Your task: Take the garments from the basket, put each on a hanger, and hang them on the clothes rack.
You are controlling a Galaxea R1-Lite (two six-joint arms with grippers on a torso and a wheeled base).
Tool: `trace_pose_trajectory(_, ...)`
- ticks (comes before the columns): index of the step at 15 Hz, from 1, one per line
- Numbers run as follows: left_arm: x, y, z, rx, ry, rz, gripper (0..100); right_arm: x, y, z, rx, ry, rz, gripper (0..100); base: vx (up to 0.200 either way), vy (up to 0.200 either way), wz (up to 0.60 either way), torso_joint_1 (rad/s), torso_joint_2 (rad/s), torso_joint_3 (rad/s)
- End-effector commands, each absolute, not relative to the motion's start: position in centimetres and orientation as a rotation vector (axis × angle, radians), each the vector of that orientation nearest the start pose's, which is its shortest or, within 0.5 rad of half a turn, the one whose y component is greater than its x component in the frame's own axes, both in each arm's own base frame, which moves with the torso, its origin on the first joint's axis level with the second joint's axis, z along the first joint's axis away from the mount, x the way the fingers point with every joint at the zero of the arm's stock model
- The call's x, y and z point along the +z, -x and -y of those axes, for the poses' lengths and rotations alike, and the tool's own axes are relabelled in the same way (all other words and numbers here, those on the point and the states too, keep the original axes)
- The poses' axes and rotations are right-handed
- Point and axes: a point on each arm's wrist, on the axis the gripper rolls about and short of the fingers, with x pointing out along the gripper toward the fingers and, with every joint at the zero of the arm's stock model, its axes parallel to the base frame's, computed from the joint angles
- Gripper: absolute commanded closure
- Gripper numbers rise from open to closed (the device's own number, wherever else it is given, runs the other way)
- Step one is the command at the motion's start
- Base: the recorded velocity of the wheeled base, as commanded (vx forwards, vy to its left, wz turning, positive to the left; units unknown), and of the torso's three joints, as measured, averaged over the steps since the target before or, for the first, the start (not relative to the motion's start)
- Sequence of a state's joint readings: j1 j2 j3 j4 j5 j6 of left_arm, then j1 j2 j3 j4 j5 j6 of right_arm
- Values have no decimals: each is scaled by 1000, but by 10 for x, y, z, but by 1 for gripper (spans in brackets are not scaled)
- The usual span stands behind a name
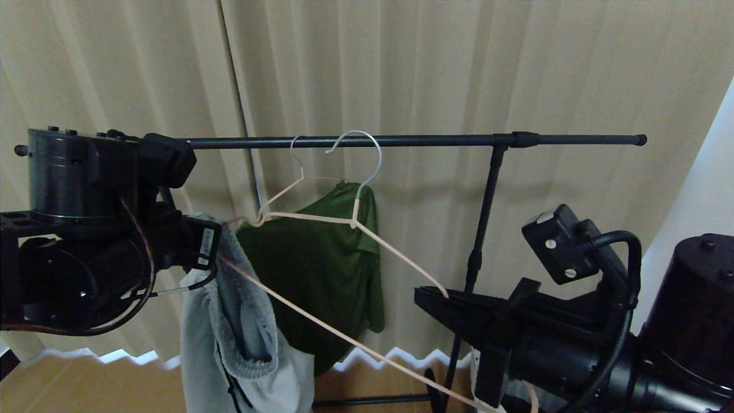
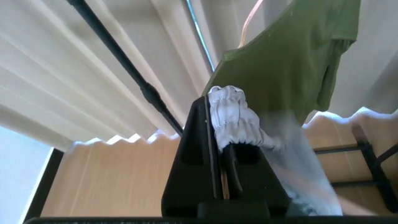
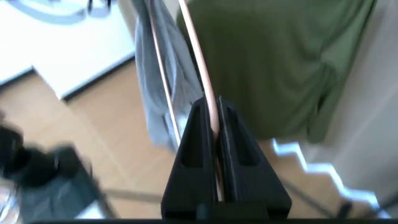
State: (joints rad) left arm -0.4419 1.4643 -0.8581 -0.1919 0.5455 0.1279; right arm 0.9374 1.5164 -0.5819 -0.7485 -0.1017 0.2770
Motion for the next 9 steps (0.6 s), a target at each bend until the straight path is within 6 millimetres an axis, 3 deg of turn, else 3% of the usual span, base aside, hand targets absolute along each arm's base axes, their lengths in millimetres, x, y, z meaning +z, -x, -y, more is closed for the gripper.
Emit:
trace_pose_trajectory(1, 221, -226, 94, 80, -321, -373, 100, 167, -160, -214, 786, -140, -314, 100, 0, 0, 0, 0, 0, 0)
trace_pose_trajectory(9, 233, -213, 120, -33, -317, -313, 100, 157, -168, -236, 800, -123, -336, 100, 0, 0, 0, 0, 0, 0)
